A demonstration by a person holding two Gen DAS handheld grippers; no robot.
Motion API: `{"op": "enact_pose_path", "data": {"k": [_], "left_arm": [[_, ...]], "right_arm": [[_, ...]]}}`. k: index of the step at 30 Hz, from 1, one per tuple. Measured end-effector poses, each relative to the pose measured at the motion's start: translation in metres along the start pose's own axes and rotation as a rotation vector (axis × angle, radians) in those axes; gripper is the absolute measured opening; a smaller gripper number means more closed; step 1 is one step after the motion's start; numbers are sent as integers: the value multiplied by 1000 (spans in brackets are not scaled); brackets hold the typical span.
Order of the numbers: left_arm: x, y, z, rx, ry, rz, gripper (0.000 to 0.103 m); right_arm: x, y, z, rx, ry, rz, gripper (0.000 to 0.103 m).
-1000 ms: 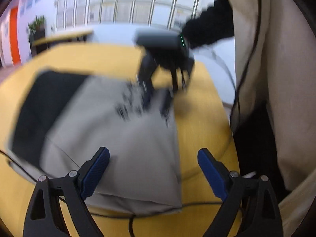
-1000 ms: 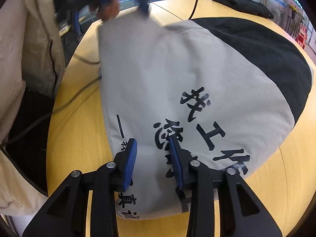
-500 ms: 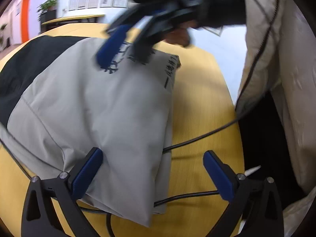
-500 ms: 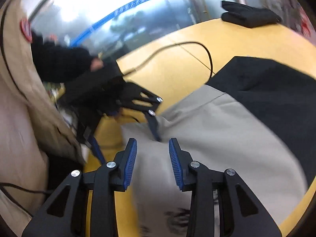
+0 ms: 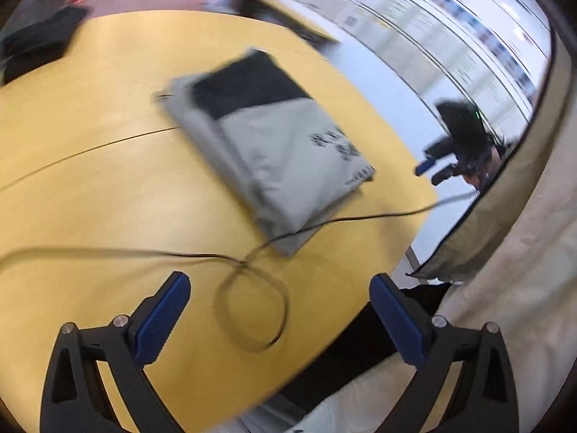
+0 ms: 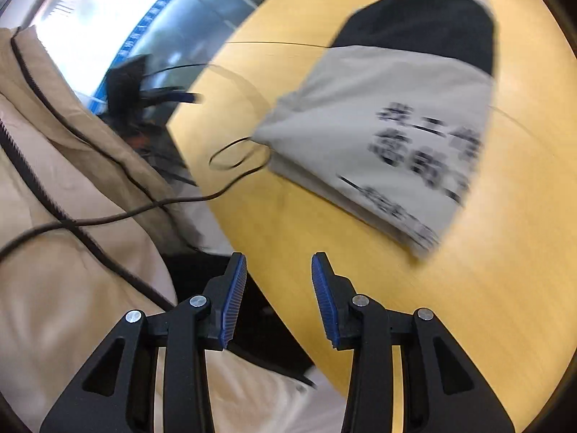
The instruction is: Fold clothes
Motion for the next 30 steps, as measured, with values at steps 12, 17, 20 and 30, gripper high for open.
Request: {"op": "enact_pose_path", "data": {"k": [12, 17, 20, 30], "left_arm": [[-11, 78, -90, 123, -167, 143, 101], [27, 95, -172, 102, -222, 159, 101], [58, 94, -178, 151, -226, 120, 101], [62, 45, -239, 152, -116, 333, 101]], "right_arm": [[68, 25, -27, 146, -246, -38, 46], [49, 71, -56, 164, -165, 160, 46], [51, 88, -59, 184, -133, 239, 46], [132, 79, -77, 162, -50, 163, 45]]}}
Point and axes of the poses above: each gripper's, at about its wrist camera, not at the fingertips, and z roughly against the way its jaws point, x to its right, y to its top, the point moved 7 cm from there along -z, roughly the way its jaws point, and after that the axes turned 8 degrees about z, right-handed, at the moved point
